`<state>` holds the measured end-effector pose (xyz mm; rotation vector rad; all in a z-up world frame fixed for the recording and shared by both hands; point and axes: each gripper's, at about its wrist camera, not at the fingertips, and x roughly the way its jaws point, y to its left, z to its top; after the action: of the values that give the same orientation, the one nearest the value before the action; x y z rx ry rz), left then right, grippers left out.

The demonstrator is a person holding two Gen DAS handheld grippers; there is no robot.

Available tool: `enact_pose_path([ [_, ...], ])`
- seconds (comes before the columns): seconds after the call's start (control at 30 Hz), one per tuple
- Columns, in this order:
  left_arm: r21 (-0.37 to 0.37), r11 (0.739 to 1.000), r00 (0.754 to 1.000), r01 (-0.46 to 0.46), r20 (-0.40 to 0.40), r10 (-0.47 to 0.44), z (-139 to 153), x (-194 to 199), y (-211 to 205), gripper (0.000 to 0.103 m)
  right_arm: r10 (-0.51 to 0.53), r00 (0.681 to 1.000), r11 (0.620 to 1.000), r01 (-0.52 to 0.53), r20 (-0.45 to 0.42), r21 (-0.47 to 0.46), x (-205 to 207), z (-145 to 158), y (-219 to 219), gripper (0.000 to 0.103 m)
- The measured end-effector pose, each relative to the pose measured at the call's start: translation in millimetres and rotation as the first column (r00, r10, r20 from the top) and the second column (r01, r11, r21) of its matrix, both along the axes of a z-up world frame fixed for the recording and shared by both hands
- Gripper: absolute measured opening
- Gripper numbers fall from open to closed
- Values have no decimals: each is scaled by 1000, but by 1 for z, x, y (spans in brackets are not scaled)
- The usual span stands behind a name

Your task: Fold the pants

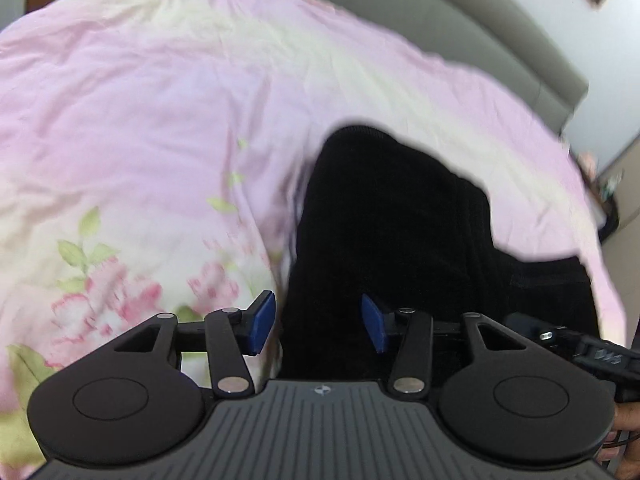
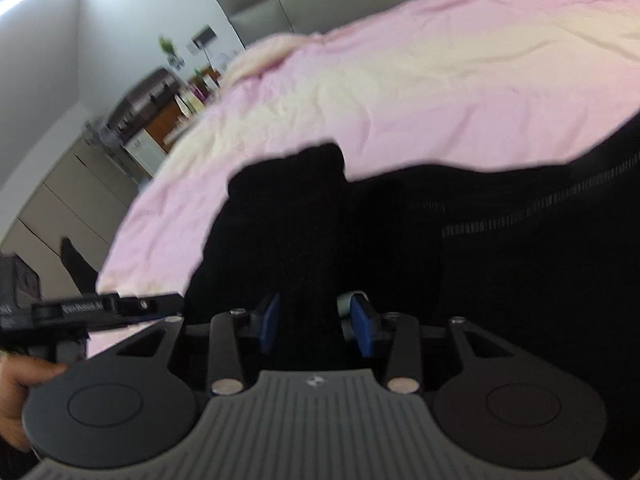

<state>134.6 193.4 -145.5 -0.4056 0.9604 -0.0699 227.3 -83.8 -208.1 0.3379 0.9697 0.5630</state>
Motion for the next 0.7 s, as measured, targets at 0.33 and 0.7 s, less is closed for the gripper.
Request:
enact_pose_path([
  [0.33, 167, 983, 997, -71, 53, 63, 27, -17, -21, 65, 56, 970, 988, -19, 237, -156, -41, 40, -65, 51],
  [0.7, 302, 944, 979, 130, 108, -170, 48, 20, -141, 85, -552, 822, 824, 563, 139, -57, -80, 40, -246, 59],
])
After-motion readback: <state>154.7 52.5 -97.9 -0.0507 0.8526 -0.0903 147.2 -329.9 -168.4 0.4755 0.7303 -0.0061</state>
